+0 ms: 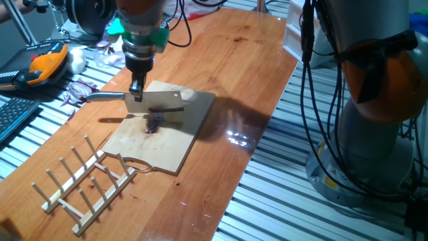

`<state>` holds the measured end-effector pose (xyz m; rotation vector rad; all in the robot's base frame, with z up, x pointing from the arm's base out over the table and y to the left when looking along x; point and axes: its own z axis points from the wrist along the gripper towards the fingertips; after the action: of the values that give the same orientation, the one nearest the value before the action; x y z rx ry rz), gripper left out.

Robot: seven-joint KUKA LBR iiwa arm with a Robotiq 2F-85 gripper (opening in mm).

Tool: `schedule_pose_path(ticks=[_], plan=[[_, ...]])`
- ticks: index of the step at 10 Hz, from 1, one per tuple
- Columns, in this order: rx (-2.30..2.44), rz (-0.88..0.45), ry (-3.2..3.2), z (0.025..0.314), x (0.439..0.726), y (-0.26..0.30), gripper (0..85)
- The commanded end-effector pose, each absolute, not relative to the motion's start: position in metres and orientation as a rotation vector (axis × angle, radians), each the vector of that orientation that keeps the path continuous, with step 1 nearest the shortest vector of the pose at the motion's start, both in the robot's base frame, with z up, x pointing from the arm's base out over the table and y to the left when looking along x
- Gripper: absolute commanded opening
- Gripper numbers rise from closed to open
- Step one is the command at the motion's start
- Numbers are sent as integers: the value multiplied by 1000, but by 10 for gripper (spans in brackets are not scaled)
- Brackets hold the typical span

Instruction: Chop the onions

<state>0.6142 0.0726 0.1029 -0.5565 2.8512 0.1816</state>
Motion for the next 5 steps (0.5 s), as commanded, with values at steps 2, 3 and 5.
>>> schedule_pose_path(ticks=[2,3,5], plan=[[-564,179,2831,95,613,69,0],[-560,188,2819,89,613,68,0],[-541,218,2811,83,614,71,0]])
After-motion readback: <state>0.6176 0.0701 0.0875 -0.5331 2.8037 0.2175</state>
